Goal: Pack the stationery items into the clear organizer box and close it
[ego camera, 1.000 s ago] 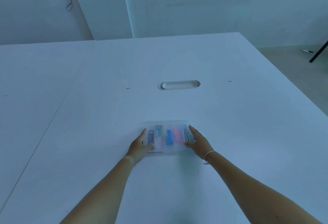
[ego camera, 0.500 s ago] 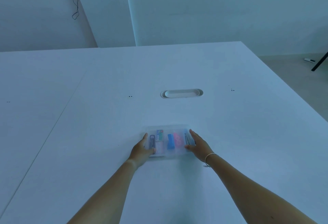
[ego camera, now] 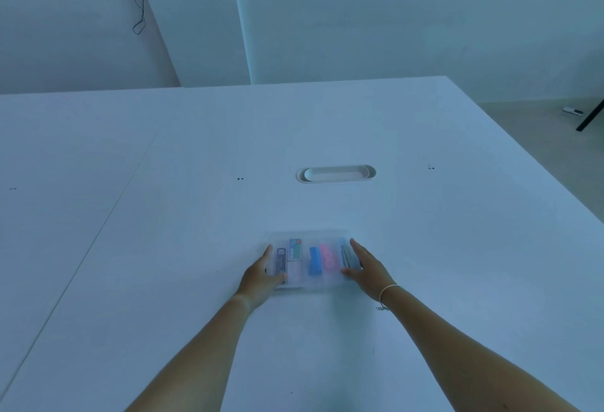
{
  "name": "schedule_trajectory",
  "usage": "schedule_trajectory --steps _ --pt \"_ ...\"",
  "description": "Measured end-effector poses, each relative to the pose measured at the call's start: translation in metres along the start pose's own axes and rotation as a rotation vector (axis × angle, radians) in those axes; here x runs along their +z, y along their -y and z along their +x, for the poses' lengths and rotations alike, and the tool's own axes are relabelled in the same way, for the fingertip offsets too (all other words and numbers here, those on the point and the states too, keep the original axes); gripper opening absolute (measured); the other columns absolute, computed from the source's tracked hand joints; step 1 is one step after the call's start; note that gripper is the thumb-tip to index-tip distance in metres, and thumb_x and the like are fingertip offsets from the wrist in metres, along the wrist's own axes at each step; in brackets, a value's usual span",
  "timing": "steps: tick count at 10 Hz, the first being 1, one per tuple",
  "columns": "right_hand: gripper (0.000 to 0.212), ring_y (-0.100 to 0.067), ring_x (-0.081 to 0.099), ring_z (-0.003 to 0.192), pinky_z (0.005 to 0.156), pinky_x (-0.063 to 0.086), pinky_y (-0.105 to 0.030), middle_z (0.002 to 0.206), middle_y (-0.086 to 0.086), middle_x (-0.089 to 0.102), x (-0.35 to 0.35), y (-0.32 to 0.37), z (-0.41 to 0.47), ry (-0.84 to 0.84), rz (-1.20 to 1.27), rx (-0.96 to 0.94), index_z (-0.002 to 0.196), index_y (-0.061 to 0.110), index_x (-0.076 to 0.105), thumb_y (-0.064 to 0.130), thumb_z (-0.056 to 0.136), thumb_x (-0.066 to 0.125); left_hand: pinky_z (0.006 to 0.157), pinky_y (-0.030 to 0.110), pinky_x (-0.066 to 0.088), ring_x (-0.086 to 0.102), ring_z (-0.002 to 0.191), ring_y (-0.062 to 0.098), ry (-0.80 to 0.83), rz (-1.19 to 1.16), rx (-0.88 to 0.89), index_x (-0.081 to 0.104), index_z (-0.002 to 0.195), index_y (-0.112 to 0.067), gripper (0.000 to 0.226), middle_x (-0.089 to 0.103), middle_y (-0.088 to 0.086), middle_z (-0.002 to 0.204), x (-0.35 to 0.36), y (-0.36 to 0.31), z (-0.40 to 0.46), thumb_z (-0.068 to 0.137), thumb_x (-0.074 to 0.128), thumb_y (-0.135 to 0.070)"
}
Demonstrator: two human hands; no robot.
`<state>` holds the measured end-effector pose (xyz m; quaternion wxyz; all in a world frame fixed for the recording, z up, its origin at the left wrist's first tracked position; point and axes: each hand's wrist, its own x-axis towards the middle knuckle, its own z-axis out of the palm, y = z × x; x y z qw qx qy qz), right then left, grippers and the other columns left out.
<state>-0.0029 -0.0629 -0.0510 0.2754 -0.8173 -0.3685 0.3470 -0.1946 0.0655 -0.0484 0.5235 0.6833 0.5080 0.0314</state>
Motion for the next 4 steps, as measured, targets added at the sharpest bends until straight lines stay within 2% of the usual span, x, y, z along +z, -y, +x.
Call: schedule_trajectory --steps 2,4 --pt "0.073 -0.022 0.029 0.142 0.119 0.025 -0.035 0.157 -0.003 0.025 -0.001 0.0 0.0 -0.014 0.011 0.015 0.148 0.015 0.019 0.02 0.089 0.061 0.109 0.033 0.033 0.033 0.14 0.025 0.016 0.058 0.004 0.015 0.151 -0.02 0.082 0.03 0.006 0.155 -0.003 -0.002 0.001 0.087 0.065 -0.019" --pt "0.073 -0.023 0.032 0.14 0.118 0.027 -0.04 0.156 -0.003 0.027 -0.023 0.02 0.011 -0.117 0.046 -0.02 0.148 0.017 0.022 0.024 0.087 0.063 0.114 0.037 0.032 0.032 0.141 0.026 -0.039 0.135 0.057 0.016 0.151 -0.019 0.082 0.027 0.008 0.156 -0.02 -0.026 0.001 0.086 0.065 -0.023"
